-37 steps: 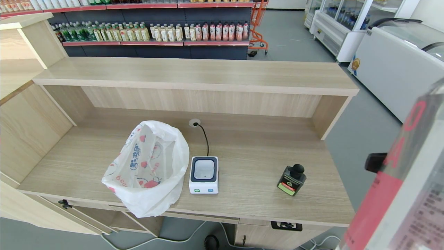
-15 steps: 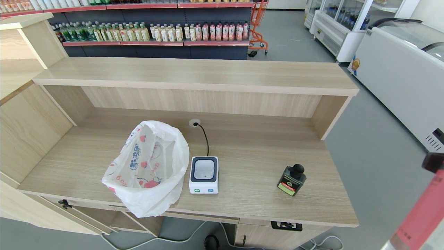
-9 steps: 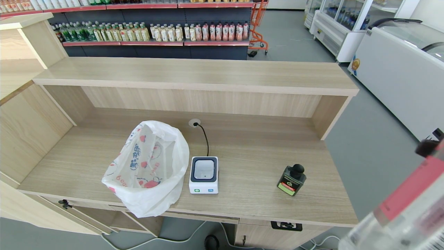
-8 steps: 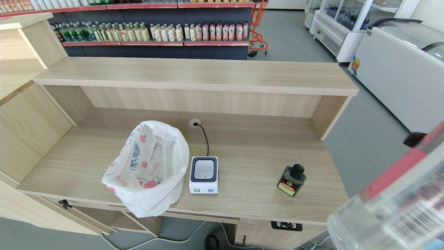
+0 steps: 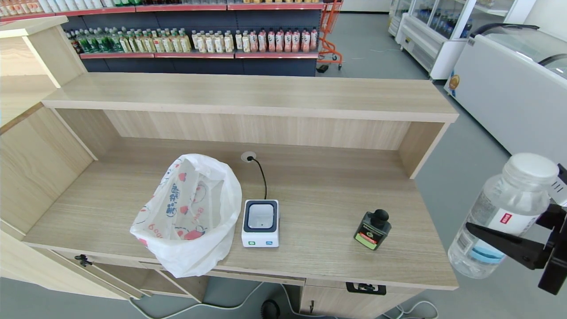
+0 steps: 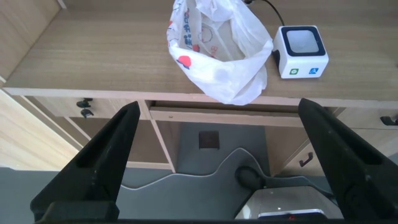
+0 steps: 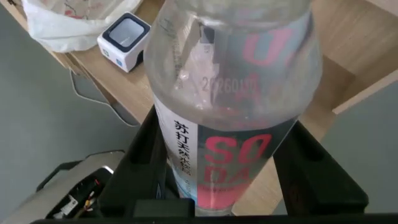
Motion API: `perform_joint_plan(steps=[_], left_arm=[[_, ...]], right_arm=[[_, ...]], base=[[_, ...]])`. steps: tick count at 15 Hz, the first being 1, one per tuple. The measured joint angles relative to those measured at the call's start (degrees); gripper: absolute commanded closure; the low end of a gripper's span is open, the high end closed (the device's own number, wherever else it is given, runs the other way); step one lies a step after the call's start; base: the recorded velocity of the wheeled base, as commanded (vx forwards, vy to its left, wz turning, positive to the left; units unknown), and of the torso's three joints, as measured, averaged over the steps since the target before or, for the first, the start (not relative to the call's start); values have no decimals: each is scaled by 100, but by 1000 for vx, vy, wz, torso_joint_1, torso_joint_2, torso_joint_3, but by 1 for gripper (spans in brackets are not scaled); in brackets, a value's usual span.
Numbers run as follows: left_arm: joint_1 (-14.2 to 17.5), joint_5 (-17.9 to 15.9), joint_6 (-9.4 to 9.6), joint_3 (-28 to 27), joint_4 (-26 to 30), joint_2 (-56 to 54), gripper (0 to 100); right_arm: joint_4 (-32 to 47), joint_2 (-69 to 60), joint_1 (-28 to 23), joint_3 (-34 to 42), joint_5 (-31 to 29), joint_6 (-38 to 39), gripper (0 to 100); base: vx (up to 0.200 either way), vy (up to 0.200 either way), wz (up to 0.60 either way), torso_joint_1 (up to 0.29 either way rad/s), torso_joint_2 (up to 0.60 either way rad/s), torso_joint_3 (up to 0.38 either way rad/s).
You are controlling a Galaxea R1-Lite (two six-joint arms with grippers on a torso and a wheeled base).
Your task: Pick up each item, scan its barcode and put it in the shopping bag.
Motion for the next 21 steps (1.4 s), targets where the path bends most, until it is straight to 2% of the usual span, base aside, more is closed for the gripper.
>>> perform_joint_plan(steps=[2, 4, 9, 19, 21], left_arm=[[0, 2, 0, 0, 2, 0, 0], [0, 2, 0, 0, 2, 0, 0], [0, 2, 0, 0, 2, 0, 0], [0, 2, 0, 0, 0, 0, 0], [0, 5, -5, 0, 2, 0, 0]], right_arm=[[-143, -73, -152, 29, -315, -9, 100], [-230, -7, -222, -89, -890, -6, 100], [-391, 677, -59, -756, -1579, -84, 100], [-503, 998, 399, -828, -1963, -205, 100], [-499, 1023, 438, -869, -2069, -205, 100]], base=[[0, 0, 0, 0, 0, 0], [0, 0, 0, 0, 0, 0], [0, 0, 0, 0, 0, 0], [0, 0, 0, 0, 0, 0], [0, 200, 0, 0, 5, 5]])
